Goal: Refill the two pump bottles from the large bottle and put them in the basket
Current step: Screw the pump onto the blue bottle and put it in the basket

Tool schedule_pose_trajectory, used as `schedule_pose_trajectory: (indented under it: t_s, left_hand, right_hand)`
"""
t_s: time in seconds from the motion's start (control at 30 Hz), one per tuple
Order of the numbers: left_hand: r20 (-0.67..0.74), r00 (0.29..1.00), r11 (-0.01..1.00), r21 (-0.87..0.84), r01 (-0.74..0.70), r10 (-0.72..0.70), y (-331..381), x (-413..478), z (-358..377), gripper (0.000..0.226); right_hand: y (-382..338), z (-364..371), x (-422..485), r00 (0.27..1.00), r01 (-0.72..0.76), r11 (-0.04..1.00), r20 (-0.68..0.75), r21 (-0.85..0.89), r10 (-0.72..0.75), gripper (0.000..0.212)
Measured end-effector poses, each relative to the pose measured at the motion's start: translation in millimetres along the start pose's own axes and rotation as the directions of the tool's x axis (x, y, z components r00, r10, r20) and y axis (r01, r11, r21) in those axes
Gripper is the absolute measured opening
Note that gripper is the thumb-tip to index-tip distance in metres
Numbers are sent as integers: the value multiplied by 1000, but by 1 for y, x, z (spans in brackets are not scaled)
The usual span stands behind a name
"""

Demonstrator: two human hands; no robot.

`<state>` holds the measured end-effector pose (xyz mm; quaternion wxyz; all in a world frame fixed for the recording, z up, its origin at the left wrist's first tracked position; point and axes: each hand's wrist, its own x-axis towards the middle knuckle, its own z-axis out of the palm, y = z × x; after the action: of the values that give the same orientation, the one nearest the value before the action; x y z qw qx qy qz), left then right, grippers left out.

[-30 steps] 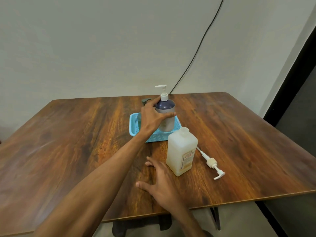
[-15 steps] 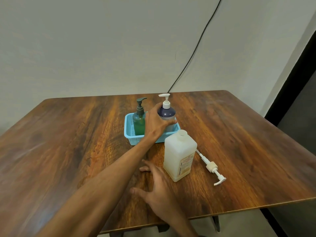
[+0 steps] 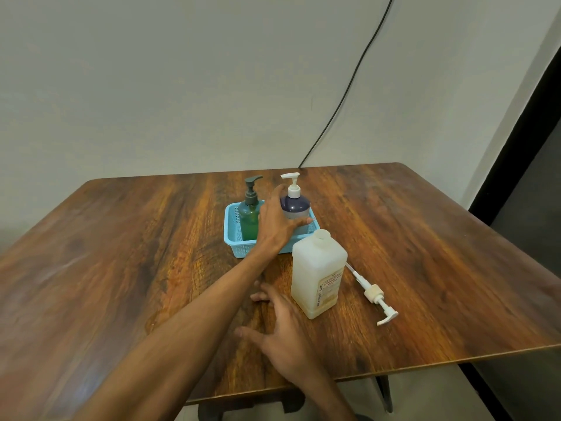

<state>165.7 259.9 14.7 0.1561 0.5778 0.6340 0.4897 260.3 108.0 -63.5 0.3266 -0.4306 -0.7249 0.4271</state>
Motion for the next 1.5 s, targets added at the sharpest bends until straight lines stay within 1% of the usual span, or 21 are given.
schedule_pose_trajectory:
  t_s: [0.1, 0.23, 0.33, 0.43, 0.53, 0.63, 0.73, 0.83, 0.87, 0.93, 0.97, 1.03, 1.1, 1.13, 1.2, 1.3, 1.4, 1.5]
  left_hand:
    - [-8, 1000, 1000, 23, -21, 21, 4, -9, -17, 83]
    - [-26, 999, 999, 33, -41, 41, 10, -29, -51, 55]
    - [-94, 993, 998, 20, -67, 69, 16, -43, -78, 38]
    - [-157, 985, 997, 11, -74, 74, 24, -50, -102, 24]
    - [-193, 981, 997, -67, -34, 20, 27, -47, -121, 18]
    - [-213, 975, 993, -117, 36, -61, 22, -37, -130, 16]
    - [-188, 971, 988, -59, 141, -150, 5, -27, -128, 30]
    - [-147, 953, 964, 0, 266, -263, -17, -17, -117, 44]
    - [-126, 946, 953, 19, 303, -298, -22, -15, -113, 47]
    - [-85, 927, 926, 71, 372, -366, -35, -8, -105, 55]
    - [-61, 915, 910, 98, 402, -398, -40, -4, -102, 55]
    - [-18, 897, 885, 150, 440, -443, -50, 4, -97, 46]
    - [14, 892, 879, 181, 441, -451, -58, 11, -94, 35]
    - [15, 896, 881, 192, 433, -444, -61, 13, -94, 30]
    - [-6, 909, 891, 195, 410, -417, -65, 17, -94, 22]
    - [-37, 918, 898, 198, 393, -394, -70, 26, -96, 16]
    - [-37, 919, 895, 213, 391, -392, -73, 38, -97, 14]
    - [-26, 924, 901, 215, 378, -381, -76, 54, -96, 9]
  right_hand:
    - [-7, -3, -3, 998, 26, 999, -58, 48, -23, 67]
    - [-32, -19, -13, 984, 131, 985, -133, 111, -116, 49]
    - [-68, -45, -15, 951, 260, 956, -208, 135, -229, 39]
    - [-110, -79, -6, 902, 377, 920, -270, 110, -337, 31]
    - [-137, -110, 13, 885, 410, 902, -296, 135, -359, 24]
    - [-141, -136, 49, 918, 321, 936, -291, 142, -271, 16]
    - [-115, -152, 96, 955, 175, 977, -263, 120, -139, 10]
    - [-69, -159, 140, 973, 19, 1000, -231, 4, -17, 13]
    - [-55, -160, 151, 976, -47, 997, -214, -60, 33, 16]
    - [-31, -161, 170, 974, -183, 959, -170, -214, 148, 25]
    - [-21, -161, 179, 968, -240, 930, -140, -278, 208, 29]
    - [-9, -160, 189, 946, -322, 889, -75, -326, 315, 36]
    - [-2, -158, 197, 926, -363, 882, -14, -300, 377, 41]
    - [-1, -155, 200, 920, -374, 890, 18, -261, 392, 41]
    - [1, -151, 202, 920, -375, 905, 42, -200, 390, 38]
    - [5, -146, 212, 934, -351, 916, -9, -195, 356, 32]
    - [6, -144, 224, 935, -352, 916, -31, -193, 353, 28]
    - [4, -145, 238, 943, -331, 906, -66, -263, 325, 24]
